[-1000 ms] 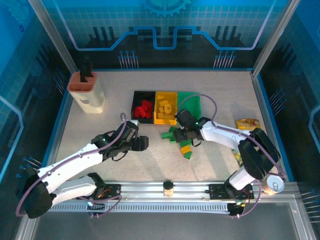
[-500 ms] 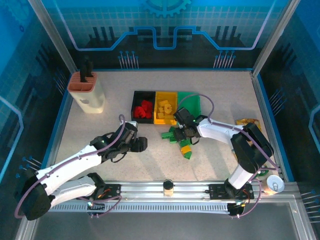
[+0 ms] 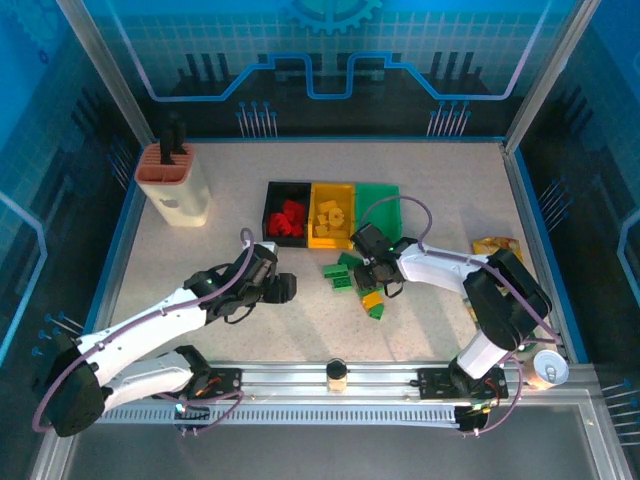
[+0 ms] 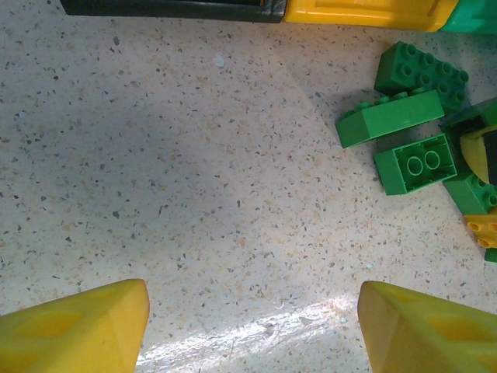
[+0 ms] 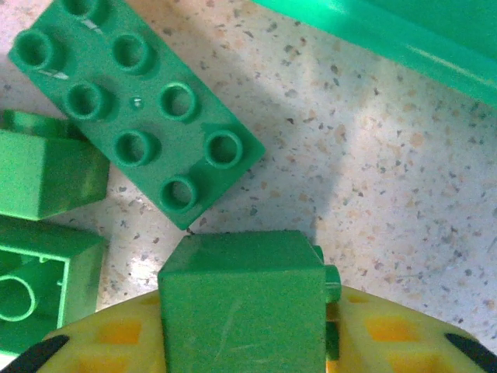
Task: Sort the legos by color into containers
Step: Pick up the lego from the center of the table, then place the lego in the container.
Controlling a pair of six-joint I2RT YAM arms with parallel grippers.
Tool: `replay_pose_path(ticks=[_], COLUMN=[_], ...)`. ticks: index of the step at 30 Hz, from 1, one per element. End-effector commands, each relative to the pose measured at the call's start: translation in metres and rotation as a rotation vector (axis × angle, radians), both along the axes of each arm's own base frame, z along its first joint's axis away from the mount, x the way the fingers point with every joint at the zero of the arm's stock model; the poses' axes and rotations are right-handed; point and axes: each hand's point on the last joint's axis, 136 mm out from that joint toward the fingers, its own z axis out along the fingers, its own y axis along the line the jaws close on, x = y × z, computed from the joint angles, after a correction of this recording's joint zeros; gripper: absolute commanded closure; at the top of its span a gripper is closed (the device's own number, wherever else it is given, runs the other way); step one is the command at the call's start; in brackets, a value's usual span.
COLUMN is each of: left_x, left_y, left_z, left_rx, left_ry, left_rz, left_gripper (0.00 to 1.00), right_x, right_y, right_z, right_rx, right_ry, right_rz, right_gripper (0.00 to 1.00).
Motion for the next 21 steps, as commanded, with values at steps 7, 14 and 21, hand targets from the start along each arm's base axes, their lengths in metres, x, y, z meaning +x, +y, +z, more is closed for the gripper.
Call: replay_pose_path(ticks=[7,14,21], left_x=[0.004,-0.001,-0.011], left_y=[-0.005,-0.009,-0.019], left_z=[0.006,0.003,-0.005], left_rx=[-0.012,-0.018,-0.006], left_ry=[-0.016,-0.006,0.012], left_rz=[-0.001,-0.009,-0.037], left_gripper=[0.28,0.28,0.28], right_x=[0.031,0.087,0.128], right_y=[0.01,-0.013,-0.021], right_z=[0.082,0.114,0.095], right_rx=[0.046,0.088,0.077], right_ry=[-0.186,-0.234,-0.179], right_rz=[0.039,-0.031,-0.076], right_gripper=[0.68,0.66,0.65])
